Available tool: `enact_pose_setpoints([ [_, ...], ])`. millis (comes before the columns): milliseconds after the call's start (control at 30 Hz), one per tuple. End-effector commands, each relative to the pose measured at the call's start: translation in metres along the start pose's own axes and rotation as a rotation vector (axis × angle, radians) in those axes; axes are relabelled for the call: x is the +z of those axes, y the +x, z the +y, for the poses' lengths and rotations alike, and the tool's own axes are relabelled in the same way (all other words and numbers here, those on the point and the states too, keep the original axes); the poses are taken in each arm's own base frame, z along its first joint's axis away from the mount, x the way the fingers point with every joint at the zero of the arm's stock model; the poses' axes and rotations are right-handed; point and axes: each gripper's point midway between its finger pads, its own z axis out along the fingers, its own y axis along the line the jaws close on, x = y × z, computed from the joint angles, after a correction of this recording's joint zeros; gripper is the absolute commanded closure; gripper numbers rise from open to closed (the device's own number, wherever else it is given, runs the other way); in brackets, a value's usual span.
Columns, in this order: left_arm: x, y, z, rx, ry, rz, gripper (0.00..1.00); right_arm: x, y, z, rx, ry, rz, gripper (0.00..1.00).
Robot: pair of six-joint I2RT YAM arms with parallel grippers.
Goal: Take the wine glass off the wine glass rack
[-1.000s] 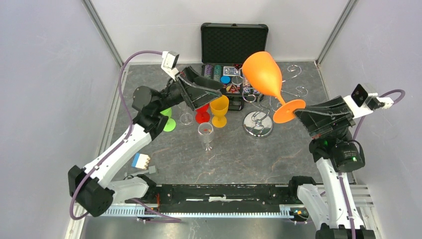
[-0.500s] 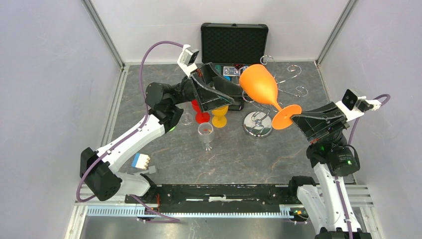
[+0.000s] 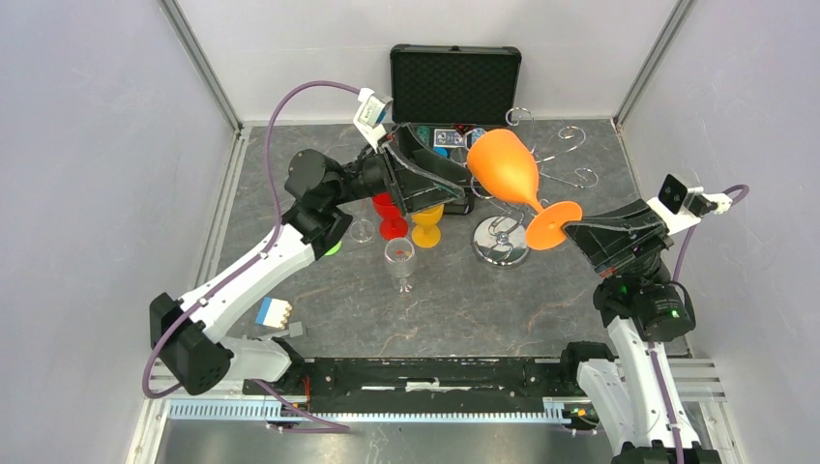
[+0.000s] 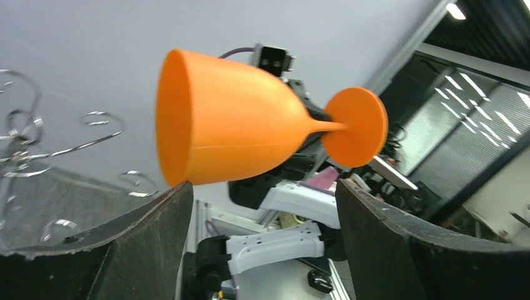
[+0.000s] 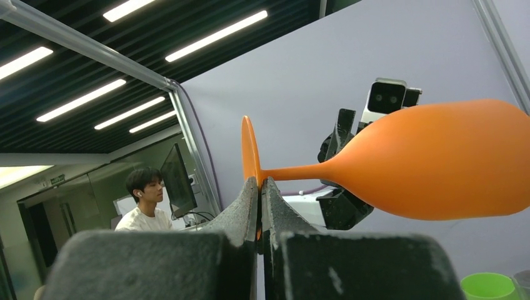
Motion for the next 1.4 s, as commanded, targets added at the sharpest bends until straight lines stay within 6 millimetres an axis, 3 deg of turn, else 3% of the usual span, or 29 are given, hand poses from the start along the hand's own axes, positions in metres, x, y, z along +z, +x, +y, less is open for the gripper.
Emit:
enact_pose_setpoints([
  [0, -0.008, -0.013, 0.014, 0.143, -0.183, -0.033, 0.12, -0.002, 0.012, 0.036, -0.119, -0.139, 0.041, 1.00],
  [200, -0.011, -0.021, 0.026, 0.168, -0.262, -0.061, 0.08, -0.005, 0.012, 0.033, -0.081, -0.138, 0.031, 1.00],
  [400, 0.003, -0.019, 0.002, 0.097, -0.083, -0.047, 0.11, -0.008, 0.012, 0.030, -0.039, -0.135, 0.029, 1.00],
  [500, 0.006, -0.017, -0.016, 0.050, 0.012, -0.025, 0.20, -0.010, 0.012, 0.022, -0.024, -0.114, 0.025, 1.00],
  [667, 0.005, -0.014, -0.044, -0.036, 0.141, 0.019, 0.44, -0.014, 0.010, 0.011, 0.000, -0.085, -0.001, 1.00],
  [833, 0.002, -0.014, -0.062, -0.097, 0.227, 0.032, 0.60, -0.019, 0.009, -0.003, 0.034, -0.053, -0.028, 1.00],
  [967, 0.000, -0.010, -0.062, -0.099, 0.239, 0.052, 0.75, -0.023, 0.009, -0.011, 0.058, -0.030, -0.033, 1.00],
  [1067, 0.000, -0.007, -0.060, -0.093, 0.237, 0.058, 0.94, -0.024, 0.010, -0.016, 0.070, -0.018, -0.037, 1.00],
  [1167, -0.002, -0.006, -0.061, -0.070, 0.236, 0.056, 0.98, -0.025, 0.010, -0.021, 0.080, -0.002, -0.039, 0.99],
  [1200, -0.003, -0.005, -0.061, -0.057, 0.233, 0.053, 0.98, -0.026, 0.010, -0.024, 0.085, 0.008, -0.038, 0.95],
  [1367, -0.004, -0.006, -0.057, 0.022, 0.158, 0.054, 0.98, -0.027, 0.009, -0.028, 0.077, 0.024, -0.054, 0.49],
])
